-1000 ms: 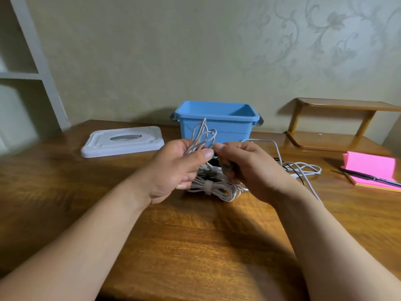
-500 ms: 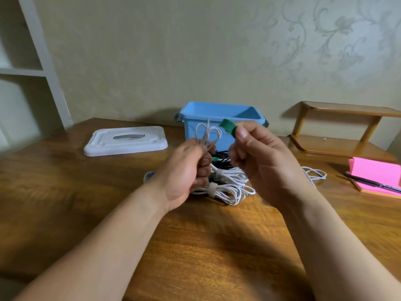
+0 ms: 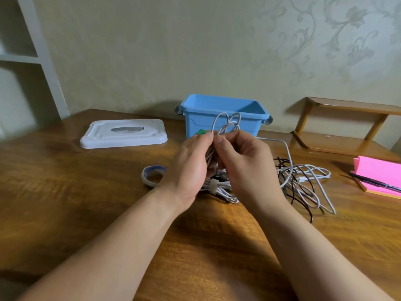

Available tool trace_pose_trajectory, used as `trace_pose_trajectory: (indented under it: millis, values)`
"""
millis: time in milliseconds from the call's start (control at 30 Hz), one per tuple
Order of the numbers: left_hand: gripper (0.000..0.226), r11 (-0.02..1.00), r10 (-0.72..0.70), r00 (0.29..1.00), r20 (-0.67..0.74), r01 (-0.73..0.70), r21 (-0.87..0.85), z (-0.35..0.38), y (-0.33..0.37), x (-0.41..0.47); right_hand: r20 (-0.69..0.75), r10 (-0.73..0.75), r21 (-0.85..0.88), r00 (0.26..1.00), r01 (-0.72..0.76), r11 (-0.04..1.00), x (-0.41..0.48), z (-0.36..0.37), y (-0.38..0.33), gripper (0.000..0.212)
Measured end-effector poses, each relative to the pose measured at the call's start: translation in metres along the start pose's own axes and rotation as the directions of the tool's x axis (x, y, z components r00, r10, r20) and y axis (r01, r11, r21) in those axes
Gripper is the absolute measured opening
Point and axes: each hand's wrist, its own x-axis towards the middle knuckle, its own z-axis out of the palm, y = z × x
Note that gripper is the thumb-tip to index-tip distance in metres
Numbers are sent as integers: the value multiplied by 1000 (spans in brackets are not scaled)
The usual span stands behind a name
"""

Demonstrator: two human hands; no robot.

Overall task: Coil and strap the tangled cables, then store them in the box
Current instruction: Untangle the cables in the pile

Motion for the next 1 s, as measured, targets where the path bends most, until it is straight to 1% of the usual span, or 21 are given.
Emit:
trace_pose_trajectory:
  millis: [67, 133, 200, 333, 400, 467, 533, 633, 700, 767, 867, 933, 1000]
  values:
    - [35, 998, 33, 998, -54, -35, -43, 2, -2, 3, -42, -41, -69, 998, 38, 997, -1, 3, 2, 16]
    - [32, 997, 55, 997, -56, -57, -44, 4, -2, 7, -90, -75, -149, 993, 61, 987, -2, 4, 4, 13]
    - [31, 994, 94, 992, -81, -98, -42, 3, -4, 7, -118, -81, -187, 990, 58, 981, -3, 4, 5, 10]
    - [32, 993, 98, 992, -74, -103, -60, 1, -5, 8, -126, -56, -160, 990, 36, 986, -2, 1, 7, 9]
    - [34, 989, 70, 994, -82, -80, -127, 0, -8, 9, -112, -56, -126, 992, 41, 991, 0, 0, 9, 7]
    - [41, 979, 55, 993, -104, -74, -190, 0, -9, 10, -107, -80, -105, 991, 68, 992, -1, 0, 10, 3]
    - [37, 971, 50, 991, -126, -78, -228, 0, -10, 12, -109, -122, -96, 987, 111, 989, -3, 2, 9, 2]
    - [35, 961, 72, 994, -85, -92, -260, -2, -9, 14, -118, -189, -94, 975, 179, 979, -5, 6, 8, 5]
    - [30, 957, 82, 991, -106, -108, -270, -4, -9, 14, -129, -217, -84, 967, 208, 975, -7, 9, 9, 6]
    - [25, 959, 110, 989, -100, -132, -249, -3, -8, 14, -134, -226, -63, 965, 219, 974, -7, 10, 9, 6]
    - [16, 962, 163, 986, -43, -168, -214, -2, -9, 12, -161, -229, -55, 960, 223, 973, -6, 9, 10, 5]
    - [18, 962, 173, 985, -3, -170, -215, -2, -9, 12, -177, -236, -78, 955, 225, 971, -4, 8, 12, 6]
    - [20, 967, 153, 988, 21, -145, -211, -2, -7, 11, -173, -266, -132, 948, 245, 961, -5, 9, 14, 8]
